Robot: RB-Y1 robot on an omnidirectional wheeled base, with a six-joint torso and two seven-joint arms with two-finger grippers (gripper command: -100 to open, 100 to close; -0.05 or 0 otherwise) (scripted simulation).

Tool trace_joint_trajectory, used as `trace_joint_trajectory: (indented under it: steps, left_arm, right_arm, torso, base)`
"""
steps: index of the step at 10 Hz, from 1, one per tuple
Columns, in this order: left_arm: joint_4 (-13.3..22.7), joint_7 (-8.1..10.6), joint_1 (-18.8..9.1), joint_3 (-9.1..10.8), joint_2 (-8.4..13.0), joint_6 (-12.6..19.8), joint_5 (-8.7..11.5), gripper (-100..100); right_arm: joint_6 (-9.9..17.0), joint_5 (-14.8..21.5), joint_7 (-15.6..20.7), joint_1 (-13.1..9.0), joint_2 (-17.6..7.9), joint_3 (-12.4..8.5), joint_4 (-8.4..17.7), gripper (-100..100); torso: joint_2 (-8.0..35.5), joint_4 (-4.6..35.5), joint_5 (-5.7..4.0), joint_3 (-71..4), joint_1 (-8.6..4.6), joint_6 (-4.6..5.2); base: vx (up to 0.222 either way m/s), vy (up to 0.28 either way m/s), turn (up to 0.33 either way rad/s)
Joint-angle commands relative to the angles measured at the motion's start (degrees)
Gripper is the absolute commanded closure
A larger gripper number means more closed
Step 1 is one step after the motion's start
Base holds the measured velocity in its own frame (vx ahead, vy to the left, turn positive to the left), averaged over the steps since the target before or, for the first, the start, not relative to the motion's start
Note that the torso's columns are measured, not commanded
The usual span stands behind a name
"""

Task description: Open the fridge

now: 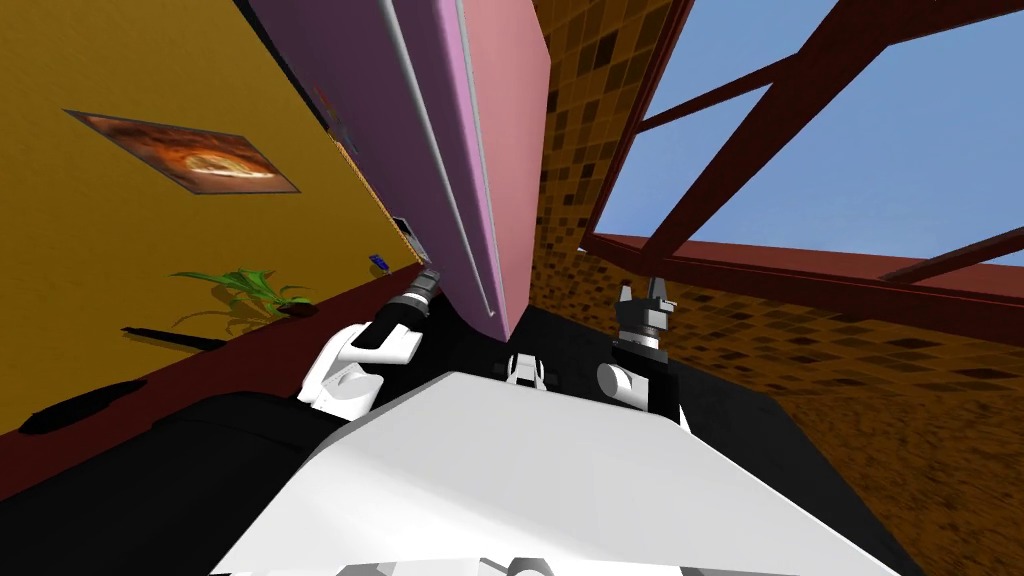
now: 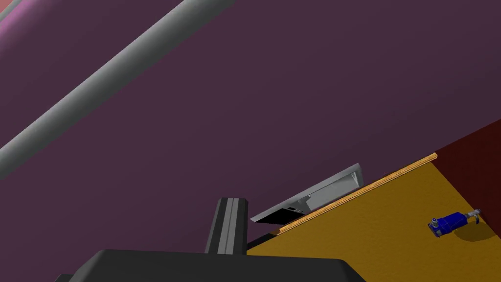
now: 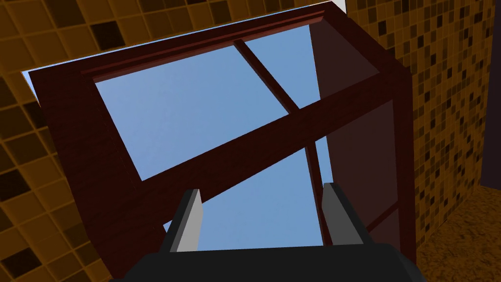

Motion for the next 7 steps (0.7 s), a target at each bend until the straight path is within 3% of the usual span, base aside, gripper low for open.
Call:
trace_joint_trajectory:
  steps: [1,4,6,7]
  left_arm:
    - [-0.06,-0.10,-0.34,-0.88,1.31,-0.66,1.24,100]
    - [-0.28,-0.32,-0.83,-2.73,3.78,-1.94,3.56,100]
    - [-0.35,-0.39,-0.99,-3.34,4.60,-2.37,4.33,100]
    - [-0.29,-0.42,-0.95,-3.26,3.99,-2.09,3.71,100]
  right_arm:
    - [0.00,0.00,0.00,-0.01,0.00,0.00,0.00,0]
    - [0.00,0.00,0.00,0.00,-0.01,-0.01,0.00,0]
    - [0.00,0.00,0.00,0.01,-0.01,-0.01,0.01,0]
    - [0.00,0.00,0.00,0.00,0.00,-0.01,0.00,0]
  torso:
    - [0.21,0.05,0.07,0.12,0.26,0.00]
    - [0.08,0.03,0.11,0.06,0.40,0.00]
    - [0.06,0.03,0.06,0.05,0.08,-0.03]
    - [0.14,0.04,0.01,0.09,0.05,-0.01]
  base:
    - [-0.212,0.230,-0.055]
    - [-0.219,0.278,-0.102]
    - [-0.225,0.242,-0.051]
    - [-0.114,0.124,-0.024]
